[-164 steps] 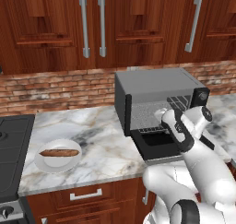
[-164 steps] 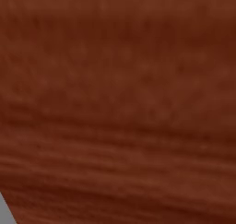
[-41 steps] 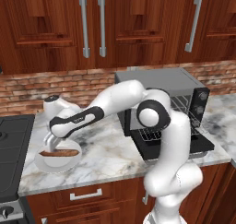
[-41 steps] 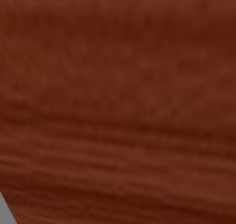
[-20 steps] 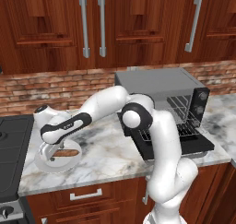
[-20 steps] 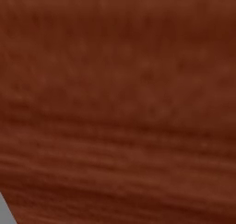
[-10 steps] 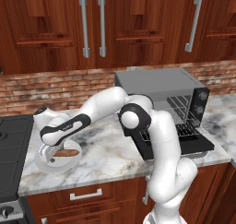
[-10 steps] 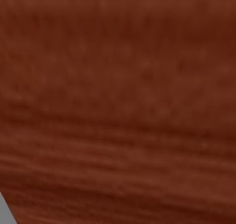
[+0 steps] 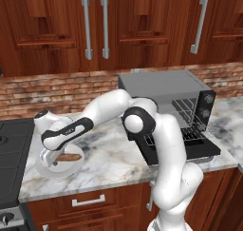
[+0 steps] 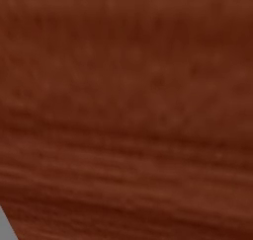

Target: Pull the toaster oven rack outwards. Pick up the baguette from the plate and place it on the toaster oven rack. Close the toaster oven door fully and set the temperature to the lowest setting.

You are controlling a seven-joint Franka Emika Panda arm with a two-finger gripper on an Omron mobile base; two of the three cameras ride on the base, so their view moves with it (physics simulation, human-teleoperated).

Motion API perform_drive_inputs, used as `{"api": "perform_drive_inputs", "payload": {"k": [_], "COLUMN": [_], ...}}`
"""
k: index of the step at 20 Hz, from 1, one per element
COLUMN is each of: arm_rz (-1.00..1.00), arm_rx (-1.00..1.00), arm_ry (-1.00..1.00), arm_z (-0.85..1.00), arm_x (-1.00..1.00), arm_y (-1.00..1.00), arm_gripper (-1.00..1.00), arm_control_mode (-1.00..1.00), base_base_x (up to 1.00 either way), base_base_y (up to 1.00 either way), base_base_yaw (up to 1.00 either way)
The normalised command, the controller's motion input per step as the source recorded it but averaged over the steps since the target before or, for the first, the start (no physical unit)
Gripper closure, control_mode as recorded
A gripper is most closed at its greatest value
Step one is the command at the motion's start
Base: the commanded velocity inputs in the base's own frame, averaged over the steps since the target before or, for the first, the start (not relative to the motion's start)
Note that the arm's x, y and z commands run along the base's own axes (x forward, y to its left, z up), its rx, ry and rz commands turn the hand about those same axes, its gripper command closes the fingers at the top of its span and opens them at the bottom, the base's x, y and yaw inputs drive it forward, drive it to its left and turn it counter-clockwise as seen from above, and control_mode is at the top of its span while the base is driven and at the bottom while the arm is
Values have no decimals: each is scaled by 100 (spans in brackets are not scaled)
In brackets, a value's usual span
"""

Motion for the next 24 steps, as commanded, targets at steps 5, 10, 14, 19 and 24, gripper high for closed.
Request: {"api": "perform_drive_inputs", "payload": {"k": [5,10,14,19,24], "arm_rz": [0,0,0,0,-2], "arm_rx": [2,5,5,1,2], "arm_ry": [-5,-19,-22,-19,-14], "arm_z": [68,90,90,83,61], "arm_x": [-14,-60,-79,-79,-84], "arm_y": [0,-7,-24,-43,-67], "arm_gripper": [100,100,100,100,100], "arm_control_mode": [-100,-100,-100,-100,-100], "base_base_x": [0,0,0,0,0], "base_base_y": [0,0,0,0,0], "base_base_yaw": [0,0,0,0,0]}}
